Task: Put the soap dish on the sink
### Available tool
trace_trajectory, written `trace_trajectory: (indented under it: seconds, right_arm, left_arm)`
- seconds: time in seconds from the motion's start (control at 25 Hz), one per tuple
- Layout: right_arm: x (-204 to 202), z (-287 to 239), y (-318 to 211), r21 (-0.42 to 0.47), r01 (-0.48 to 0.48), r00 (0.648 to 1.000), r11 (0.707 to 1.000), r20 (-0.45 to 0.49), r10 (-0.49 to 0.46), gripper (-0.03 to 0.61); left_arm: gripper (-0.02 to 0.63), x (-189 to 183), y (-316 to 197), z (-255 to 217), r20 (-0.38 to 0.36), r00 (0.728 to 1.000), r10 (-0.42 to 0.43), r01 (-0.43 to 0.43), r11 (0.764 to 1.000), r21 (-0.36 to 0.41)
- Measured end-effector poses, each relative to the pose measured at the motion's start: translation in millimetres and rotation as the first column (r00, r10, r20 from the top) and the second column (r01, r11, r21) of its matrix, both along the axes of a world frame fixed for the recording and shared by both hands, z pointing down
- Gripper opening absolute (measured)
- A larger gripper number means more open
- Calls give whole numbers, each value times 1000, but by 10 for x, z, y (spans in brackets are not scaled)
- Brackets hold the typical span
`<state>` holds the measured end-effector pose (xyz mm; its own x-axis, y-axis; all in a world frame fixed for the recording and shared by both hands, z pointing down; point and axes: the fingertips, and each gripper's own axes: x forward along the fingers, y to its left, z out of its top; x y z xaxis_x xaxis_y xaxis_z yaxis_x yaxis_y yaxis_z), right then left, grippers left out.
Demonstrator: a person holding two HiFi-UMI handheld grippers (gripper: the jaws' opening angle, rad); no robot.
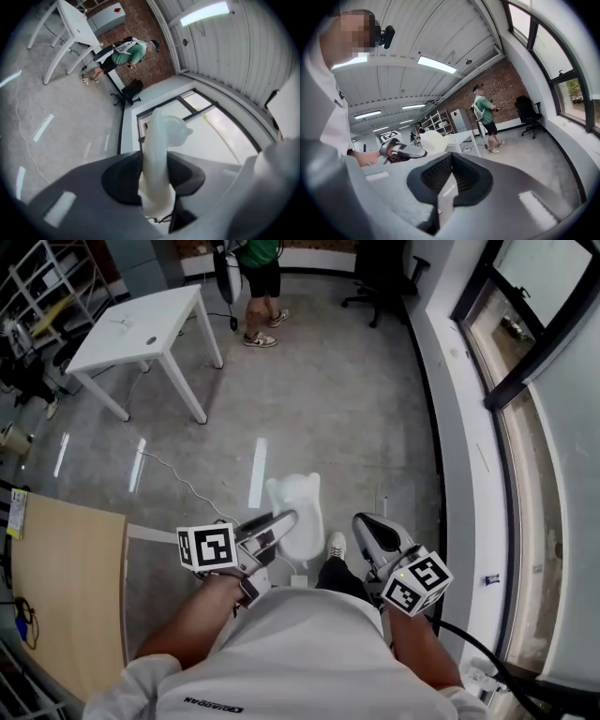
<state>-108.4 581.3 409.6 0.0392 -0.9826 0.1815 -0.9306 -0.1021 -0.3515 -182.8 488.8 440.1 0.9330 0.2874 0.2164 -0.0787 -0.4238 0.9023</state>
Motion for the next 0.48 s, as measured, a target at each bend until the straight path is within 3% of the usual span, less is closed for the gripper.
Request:
trace_trajectory:
  seconds: [0.32,0.48]
  right_arm:
    - [1380,-107,-388,-13,121,992,993,-33,-121,2]
    - [1969,-139,-539,-6,113,993,994,-38,-114,2]
  left_arm:
    - [147,1269,-332,-119,4,995,-101,101,995,10]
    - [147,1789,-453,-228,-13,994,-111,111,994,14]
